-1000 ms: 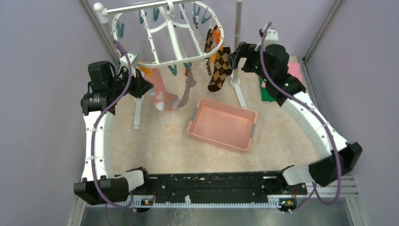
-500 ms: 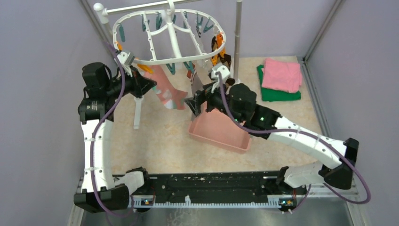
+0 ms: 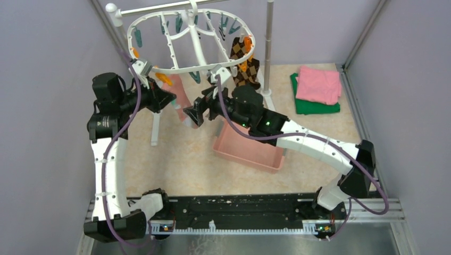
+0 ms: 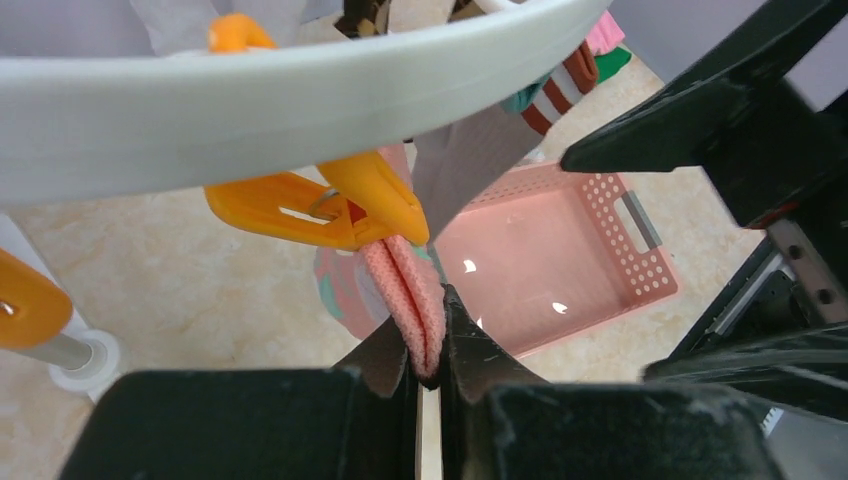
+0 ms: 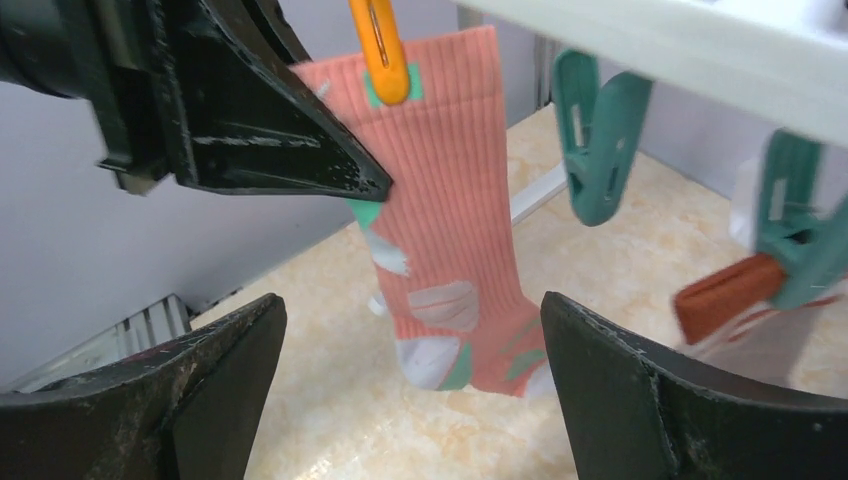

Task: Remove the socks clipped to the hanger

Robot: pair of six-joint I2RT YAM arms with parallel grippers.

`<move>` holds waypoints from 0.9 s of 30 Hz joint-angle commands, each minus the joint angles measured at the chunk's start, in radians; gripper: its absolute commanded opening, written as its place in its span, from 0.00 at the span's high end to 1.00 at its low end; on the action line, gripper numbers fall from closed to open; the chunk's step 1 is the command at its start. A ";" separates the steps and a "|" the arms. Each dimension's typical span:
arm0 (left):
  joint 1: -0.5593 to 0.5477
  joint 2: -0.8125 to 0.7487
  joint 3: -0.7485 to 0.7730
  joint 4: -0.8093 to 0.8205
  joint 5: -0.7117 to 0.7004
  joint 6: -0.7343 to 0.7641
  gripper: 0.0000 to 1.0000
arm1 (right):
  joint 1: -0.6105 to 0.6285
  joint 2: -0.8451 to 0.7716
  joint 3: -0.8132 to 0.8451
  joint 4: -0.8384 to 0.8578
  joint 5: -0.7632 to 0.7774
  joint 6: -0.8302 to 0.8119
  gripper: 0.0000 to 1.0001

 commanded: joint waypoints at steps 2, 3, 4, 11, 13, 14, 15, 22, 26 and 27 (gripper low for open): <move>-0.001 -0.065 -0.006 0.048 0.010 -0.013 0.94 | 0.047 0.105 0.016 0.084 0.032 -0.079 0.01; -0.001 -0.064 -0.009 0.051 0.005 -0.016 0.94 | 0.053 0.125 0.031 0.089 0.043 -0.086 0.01; -0.002 -0.063 -0.008 0.051 0.001 -0.018 0.94 | 0.058 0.143 0.040 0.101 0.057 -0.094 0.01; -0.002 -0.059 -0.017 0.082 -0.021 -0.045 0.95 | 0.076 0.248 0.108 0.184 0.184 -0.145 0.01; -0.001 -0.061 -0.019 0.083 -0.027 -0.045 0.95 | 0.085 0.267 0.113 0.224 0.236 -0.180 0.01; -0.001 -0.062 -0.022 0.083 -0.028 -0.045 0.95 | 0.088 0.280 0.123 0.236 0.269 -0.188 0.03; -0.002 -0.064 -0.024 0.083 -0.028 -0.045 0.95 | 0.092 0.296 0.137 0.245 0.302 -0.199 0.05; -0.002 -0.064 -0.022 0.074 -0.031 -0.076 0.90 | 0.095 0.326 0.163 0.330 0.345 -0.220 0.64; -0.001 -0.064 -0.006 0.056 -0.026 -0.077 0.69 | 0.096 0.308 0.127 0.345 0.354 -0.221 1.00; -0.002 -0.063 0.002 0.052 -0.024 -0.081 0.58 | 0.096 0.301 0.114 0.354 0.359 -0.222 1.00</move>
